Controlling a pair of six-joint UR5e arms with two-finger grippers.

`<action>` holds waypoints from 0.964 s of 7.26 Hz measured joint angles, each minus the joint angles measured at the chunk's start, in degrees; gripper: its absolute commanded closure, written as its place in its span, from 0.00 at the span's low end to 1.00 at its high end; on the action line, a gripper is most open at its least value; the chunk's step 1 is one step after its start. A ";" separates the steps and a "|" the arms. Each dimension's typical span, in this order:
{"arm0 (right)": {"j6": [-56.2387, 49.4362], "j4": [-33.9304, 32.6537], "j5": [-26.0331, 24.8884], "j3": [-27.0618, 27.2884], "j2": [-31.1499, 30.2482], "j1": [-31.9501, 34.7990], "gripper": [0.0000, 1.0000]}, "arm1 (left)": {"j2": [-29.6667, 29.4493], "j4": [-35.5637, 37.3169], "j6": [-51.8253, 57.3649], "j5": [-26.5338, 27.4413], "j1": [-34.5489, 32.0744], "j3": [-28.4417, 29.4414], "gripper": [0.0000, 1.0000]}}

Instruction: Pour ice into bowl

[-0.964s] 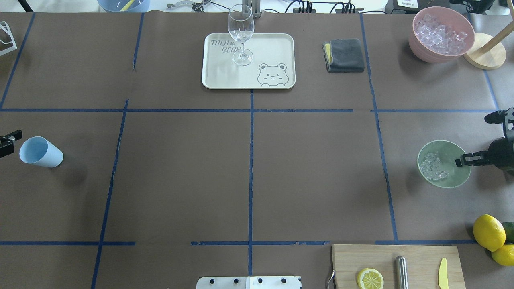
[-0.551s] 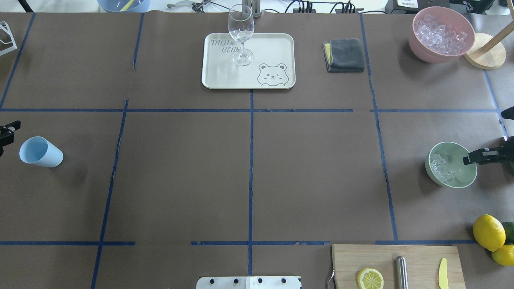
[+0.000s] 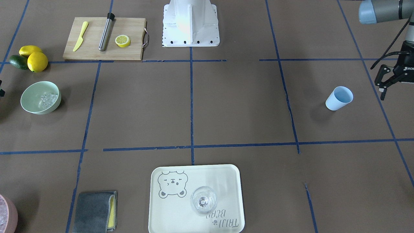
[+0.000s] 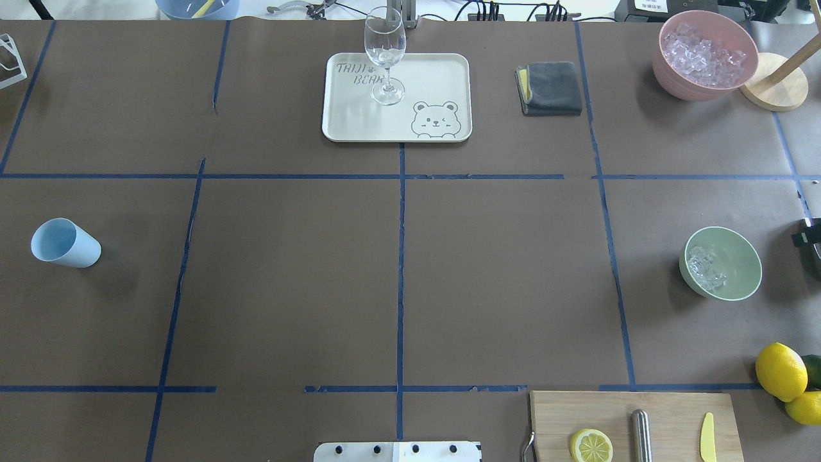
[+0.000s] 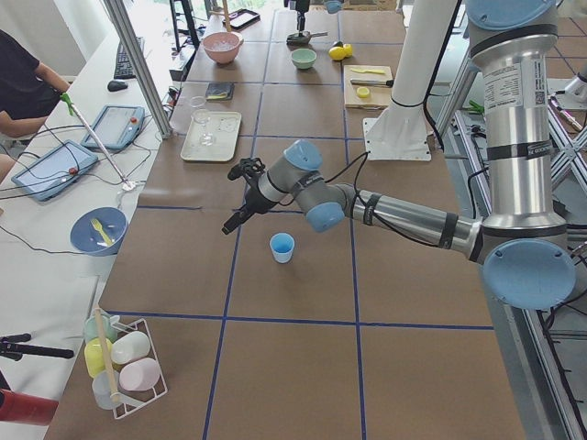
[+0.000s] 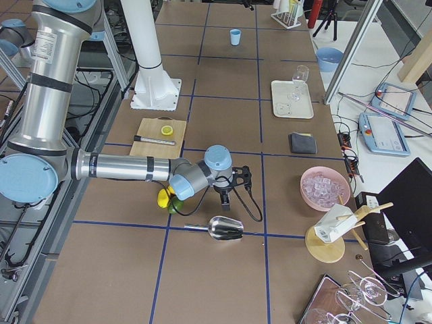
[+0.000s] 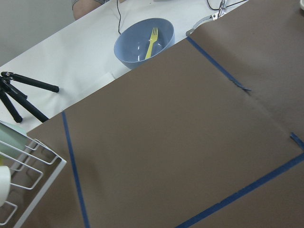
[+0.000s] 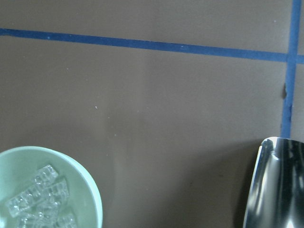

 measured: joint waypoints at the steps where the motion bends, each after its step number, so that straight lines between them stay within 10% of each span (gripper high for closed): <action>1: -5.79 -4.32 0.43 0.69 0.05 3.08 0.00 | -1.48 5.18 3.40 -3.62 -2.93 0.71 0.00; 7: -27.69 -27.12 6.98 3.60 1.68 17.10 0.00 | -4.13 26.89 21.92 -26.26 -18.44 11.51 0.00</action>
